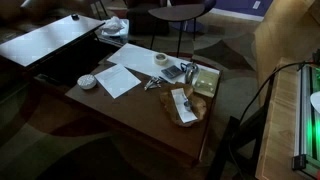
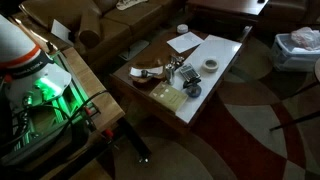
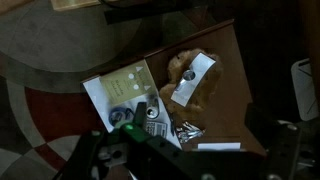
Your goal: Move the measuring cup to the left
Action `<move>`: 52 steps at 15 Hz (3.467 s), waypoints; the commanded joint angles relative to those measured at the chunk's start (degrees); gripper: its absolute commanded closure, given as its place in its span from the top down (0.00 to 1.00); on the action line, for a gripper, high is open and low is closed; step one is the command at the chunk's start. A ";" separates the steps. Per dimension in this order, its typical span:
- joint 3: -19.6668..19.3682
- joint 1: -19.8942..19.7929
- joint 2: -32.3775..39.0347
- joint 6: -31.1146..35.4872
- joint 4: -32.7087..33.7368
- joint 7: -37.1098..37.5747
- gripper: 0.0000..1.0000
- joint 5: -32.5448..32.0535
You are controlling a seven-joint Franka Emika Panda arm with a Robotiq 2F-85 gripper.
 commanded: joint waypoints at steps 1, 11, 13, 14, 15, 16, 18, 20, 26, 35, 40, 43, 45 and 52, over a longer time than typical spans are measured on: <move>0.11 -0.14 0.04 -0.12 0.10 -0.09 1.00 0.07; 0.11 -0.14 0.05 -0.12 0.10 -0.09 1.00 0.06; 0.11 -0.14 0.05 -0.12 0.10 -0.09 1.00 0.06; 0.11 -0.14 0.05 -0.12 0.10 -0.09 1.00 0.06; 0.07 -0.23 0.73 0.91 0.00 0.37 1.00 0.34; -0.01 -0.05 2.81 3.18 -0.26 0.59 1.00 0.87; -0.04 0.46 6.55 7.39 -0.71 0.54 1.00 1.77; 0.00 1.08 11.75 11.30 -0.65 0.26 1.00 3.15; -0.69 4.67 28.61 12.65 1.53 -7.30 1.00 11.93; -0.32 2.70 30.68 17.58 1.00 -3.97 1.00 10.67; -0.08 2.64 48.29 24.11 2.90 -12.73 1.00 21.83; 3.07 0.61 59.24 21.50 6.78 -21.56 1.00 28.61; 3.26 0.56 55.10 22.81 3.64 -19.05 1.00 25.79; 4.60 -0.84 65.54 23.28 10.81 -20.83 1.00 26.64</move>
